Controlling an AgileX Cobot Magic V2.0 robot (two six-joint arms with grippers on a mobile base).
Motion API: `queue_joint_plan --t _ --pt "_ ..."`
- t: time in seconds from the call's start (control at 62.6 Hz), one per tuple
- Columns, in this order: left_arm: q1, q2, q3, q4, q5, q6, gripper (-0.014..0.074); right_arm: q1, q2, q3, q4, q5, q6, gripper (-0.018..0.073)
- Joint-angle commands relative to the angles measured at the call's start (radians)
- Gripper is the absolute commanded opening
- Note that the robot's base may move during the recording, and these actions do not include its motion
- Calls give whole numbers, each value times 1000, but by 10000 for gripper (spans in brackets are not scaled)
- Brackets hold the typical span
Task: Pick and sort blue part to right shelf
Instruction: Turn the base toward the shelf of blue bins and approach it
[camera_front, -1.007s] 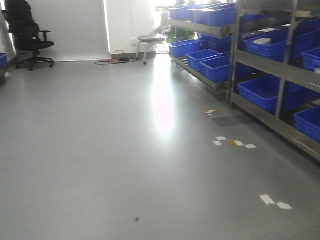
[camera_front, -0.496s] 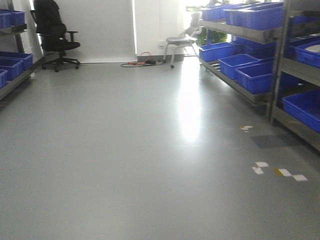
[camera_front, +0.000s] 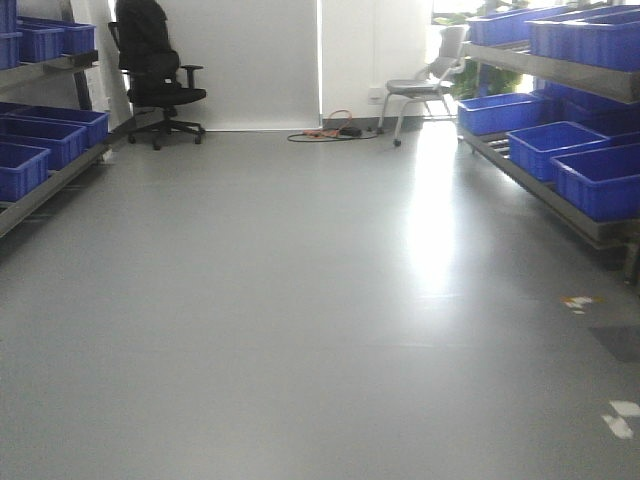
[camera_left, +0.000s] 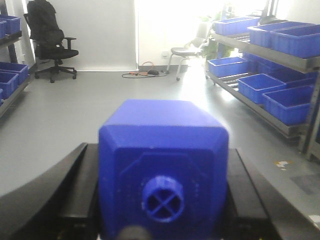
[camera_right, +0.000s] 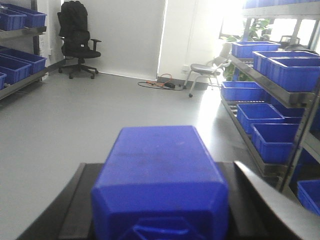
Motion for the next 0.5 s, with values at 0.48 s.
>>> queue_joint_plan --t 0.48 --pt "-4 11 -31 -6 -94 0 387 -5 7 -27 -2 -95 -1 407"
